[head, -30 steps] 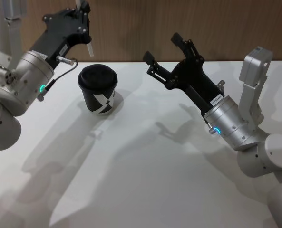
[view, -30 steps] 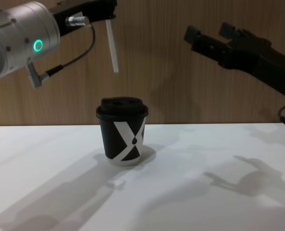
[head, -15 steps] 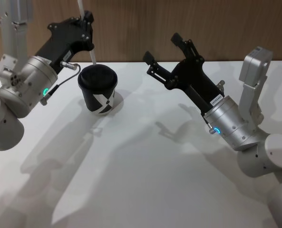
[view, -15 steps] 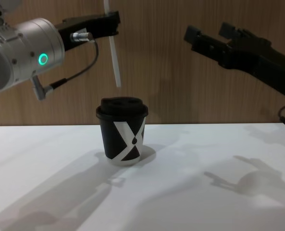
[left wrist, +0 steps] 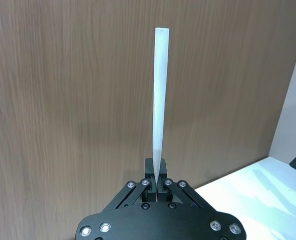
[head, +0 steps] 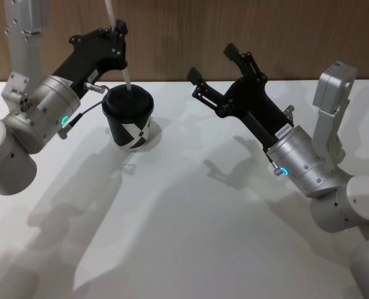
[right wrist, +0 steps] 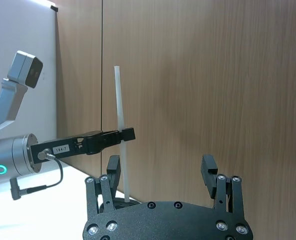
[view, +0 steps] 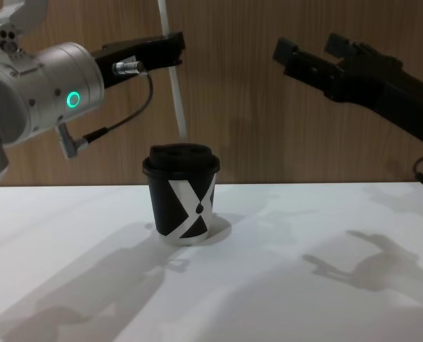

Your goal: Pick up the straw with one hand, pass it to the other hand, and insert it into the cup.

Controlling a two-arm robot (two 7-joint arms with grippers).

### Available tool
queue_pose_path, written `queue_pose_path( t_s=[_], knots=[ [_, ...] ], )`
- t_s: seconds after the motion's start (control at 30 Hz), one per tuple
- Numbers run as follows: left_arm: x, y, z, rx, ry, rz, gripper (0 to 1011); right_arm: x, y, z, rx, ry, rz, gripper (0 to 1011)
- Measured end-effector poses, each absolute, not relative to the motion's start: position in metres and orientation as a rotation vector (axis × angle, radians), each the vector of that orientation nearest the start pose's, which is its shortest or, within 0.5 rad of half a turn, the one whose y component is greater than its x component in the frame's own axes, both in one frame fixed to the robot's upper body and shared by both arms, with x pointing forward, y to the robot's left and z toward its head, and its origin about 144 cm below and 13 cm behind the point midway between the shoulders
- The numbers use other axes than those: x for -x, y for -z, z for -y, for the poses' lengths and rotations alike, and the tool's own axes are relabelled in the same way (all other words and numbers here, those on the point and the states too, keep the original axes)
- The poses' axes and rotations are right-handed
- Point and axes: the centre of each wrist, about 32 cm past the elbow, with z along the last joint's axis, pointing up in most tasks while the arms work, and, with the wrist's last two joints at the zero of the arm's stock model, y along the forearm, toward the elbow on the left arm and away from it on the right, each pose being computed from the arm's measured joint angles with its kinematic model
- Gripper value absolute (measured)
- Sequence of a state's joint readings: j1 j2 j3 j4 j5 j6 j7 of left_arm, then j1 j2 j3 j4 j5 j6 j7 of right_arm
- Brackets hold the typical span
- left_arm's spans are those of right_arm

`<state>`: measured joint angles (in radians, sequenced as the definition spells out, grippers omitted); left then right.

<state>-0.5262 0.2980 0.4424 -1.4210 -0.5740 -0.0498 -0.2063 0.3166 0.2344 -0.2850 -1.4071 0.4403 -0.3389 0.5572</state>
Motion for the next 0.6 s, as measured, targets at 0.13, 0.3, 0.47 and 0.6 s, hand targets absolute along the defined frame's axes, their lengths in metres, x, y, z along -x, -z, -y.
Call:
queue_pose_path(
  t_s=[0.13, 0.3, 0.47, 0.6],
  knots=[
    [-0.5728, -1.2663, -0.1956, 0.283, -0.965, 0.094, 7, -0.5374, -1.1966, 0.2210, -0.365, 0.783, 0.270, 1001],
    [-0.5753, -1.2654, -0.1938, 0.286, -0.954, 0.086, 7, -0.5374, -1.1966, 0.2210, -0.365, 0.783, 0.270, 1001],
    [-0.5774, -1.2645, -0.1925, 0.287, -0.947, 0.077, 7, -0.5374, -1.1966, 0.2210, -0.365, 0.783, 0.270, 1001],
    [-0.5789, -1.2633, -0.1921, 0.285, -0.947, 0.068, 7, -0.5374, -1.1965, 0.2210, -0.365, 0.783, 0.270, 1001]
  ],
)
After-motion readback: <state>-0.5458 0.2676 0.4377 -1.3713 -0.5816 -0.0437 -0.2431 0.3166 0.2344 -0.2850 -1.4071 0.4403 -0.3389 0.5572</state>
